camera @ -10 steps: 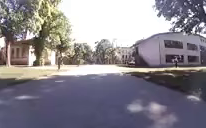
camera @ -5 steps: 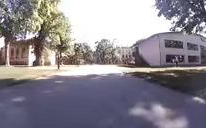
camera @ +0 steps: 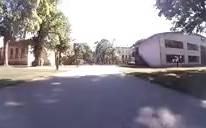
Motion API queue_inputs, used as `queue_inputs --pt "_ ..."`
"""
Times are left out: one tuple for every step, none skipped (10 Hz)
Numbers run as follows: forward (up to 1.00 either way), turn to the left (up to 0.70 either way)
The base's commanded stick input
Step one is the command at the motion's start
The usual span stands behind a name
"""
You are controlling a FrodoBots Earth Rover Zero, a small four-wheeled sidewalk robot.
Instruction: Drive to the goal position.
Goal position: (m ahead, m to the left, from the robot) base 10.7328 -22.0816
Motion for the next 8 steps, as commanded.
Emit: queue_inputs --pt "0.45 0.00" --pt "0.45 0.00" --pt "0.45 0.00" --pt "0.45 0.00" --pt "0.45 0.00" --pt "0.45 0.00" --pt "0.45 0.00" --pt "0.45 0.00"
